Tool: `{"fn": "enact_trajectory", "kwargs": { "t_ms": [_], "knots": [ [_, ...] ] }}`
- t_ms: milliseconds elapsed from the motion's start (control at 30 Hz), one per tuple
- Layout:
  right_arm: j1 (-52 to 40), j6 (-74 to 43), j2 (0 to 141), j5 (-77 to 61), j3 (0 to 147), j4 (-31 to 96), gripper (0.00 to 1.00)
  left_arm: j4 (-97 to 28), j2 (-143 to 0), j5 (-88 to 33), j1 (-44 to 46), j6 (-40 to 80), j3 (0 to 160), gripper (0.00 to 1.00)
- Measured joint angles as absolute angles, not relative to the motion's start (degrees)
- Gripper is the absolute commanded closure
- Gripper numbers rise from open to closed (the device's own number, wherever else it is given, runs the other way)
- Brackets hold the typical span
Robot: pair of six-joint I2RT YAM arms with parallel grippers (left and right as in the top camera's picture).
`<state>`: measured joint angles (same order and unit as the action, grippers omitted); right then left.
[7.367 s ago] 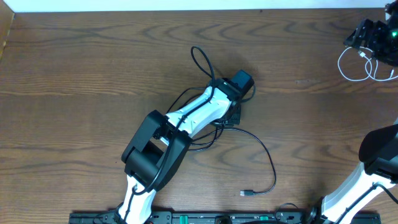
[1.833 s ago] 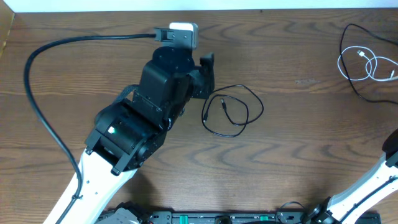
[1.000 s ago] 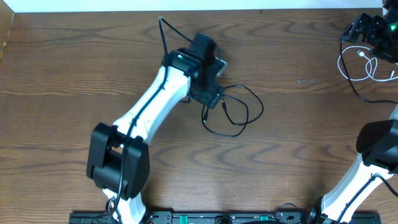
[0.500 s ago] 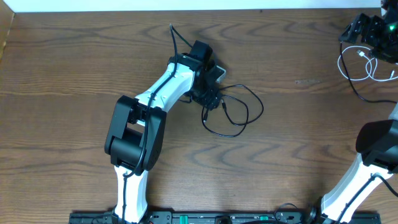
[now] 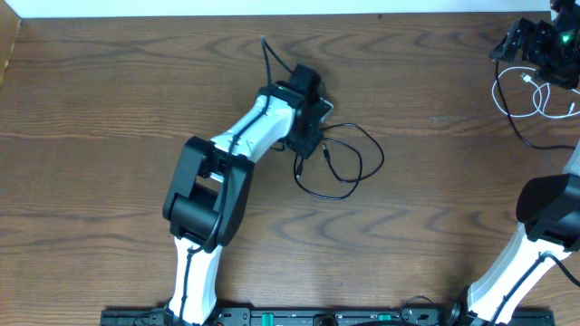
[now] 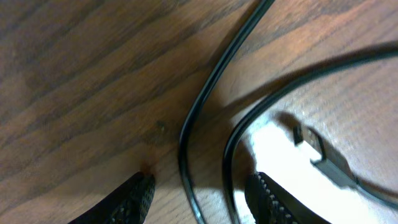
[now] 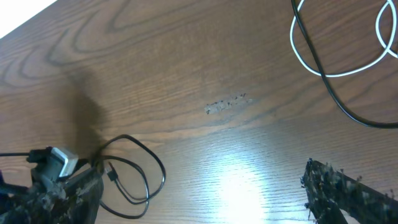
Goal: Untangle cables
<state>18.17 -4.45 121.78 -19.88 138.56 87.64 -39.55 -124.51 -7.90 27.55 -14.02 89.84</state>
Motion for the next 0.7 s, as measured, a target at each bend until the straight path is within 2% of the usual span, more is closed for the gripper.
{"fn": "enact_trajectory", "kwargs": {
  "t_ms": [33,100,133,167,500,600,700],
  "knots": [
    [18.2,-4.4,121.8,-19.8,138.6,87.6,0.01,-38.8,-124.6,-5.8,28.7,-12.9,89.6,0.48],
    [18.2,-4.4,121.8,-19.7,138.6,87.7,0.01,-37.2,-124.6,-4.1,30.1,-10.5,89.2,0.60],
    [18.2,-4.4,121.8,-19.7,138.6,87.8,0.01,-37.0,-124.6,-3.9,30.3,-10.3,89.2,0.70],
    [18.2,-4.4,121.8,-19.7,138.6,87.9,0.01,-35.9,-124.5,-3.9,30.7,-9.3,88.8,0.92],
    [17.6,-4.4,121.8,-19.7,138.6,89.6,0.01,-36.1,-122.3,-2.4,31.8,-4.4,86.9,0.93],
    [16.6,-4.4,121.8,-20.2,138.6,89.6,0.01,-36.2,-116.6,-2.0,31.5,-2.5,86.2,0.92],
    [15.0,-4.3,121.8,-21.5,138.6,89.6,0.01,-34.5,-103.3,-1.8,31.4,-0.1,86.2,0.92]
  ]
}}
